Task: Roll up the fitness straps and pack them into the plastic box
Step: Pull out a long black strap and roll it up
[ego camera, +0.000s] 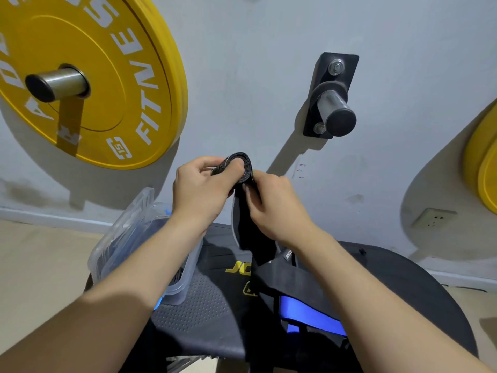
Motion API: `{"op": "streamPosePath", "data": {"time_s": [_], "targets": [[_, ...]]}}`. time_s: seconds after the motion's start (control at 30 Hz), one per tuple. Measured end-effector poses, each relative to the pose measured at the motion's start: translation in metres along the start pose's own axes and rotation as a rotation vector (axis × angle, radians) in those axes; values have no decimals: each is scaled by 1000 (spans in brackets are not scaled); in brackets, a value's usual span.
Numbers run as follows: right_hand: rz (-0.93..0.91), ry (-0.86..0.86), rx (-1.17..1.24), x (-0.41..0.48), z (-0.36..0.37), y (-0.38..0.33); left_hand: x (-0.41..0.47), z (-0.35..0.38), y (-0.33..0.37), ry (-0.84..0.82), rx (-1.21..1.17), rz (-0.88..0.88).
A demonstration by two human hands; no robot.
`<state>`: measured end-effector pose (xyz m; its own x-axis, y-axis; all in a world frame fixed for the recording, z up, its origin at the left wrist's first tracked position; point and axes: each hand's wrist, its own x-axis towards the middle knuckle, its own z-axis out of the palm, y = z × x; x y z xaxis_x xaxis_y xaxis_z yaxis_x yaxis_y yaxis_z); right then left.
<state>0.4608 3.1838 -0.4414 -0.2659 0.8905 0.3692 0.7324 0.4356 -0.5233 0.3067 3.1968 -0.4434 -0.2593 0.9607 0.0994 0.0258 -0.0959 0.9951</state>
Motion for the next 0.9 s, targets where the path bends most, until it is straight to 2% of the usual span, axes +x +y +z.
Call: {"op": "streamPosePath", "data": {"time_s": [0.17,0.23,0.33,0.37,0.5,0.63,0.77,0.9], "targets": [[8,28,196,1,13,-2,-7,10,1,136,162,23],[63,86,281,3,15,0,-8,13,0,94,239,55],[108,95,334,7,10,2,-3,16,-3,-86,311,76],[111,98,346,8,7,2,-2,15,-2,-140,272,56],[142,72,405,10,2,8,4,9,1,-243,-165,-94],[262,54,506,7,3,14,6,-6,-1,-310,-153,-31],[486,-66,727,3,-1,12,8,-10,-3,-217,51,180],[521,-143,850,-7,-10,5,9,-9,-3,-166,-4,157]]}}
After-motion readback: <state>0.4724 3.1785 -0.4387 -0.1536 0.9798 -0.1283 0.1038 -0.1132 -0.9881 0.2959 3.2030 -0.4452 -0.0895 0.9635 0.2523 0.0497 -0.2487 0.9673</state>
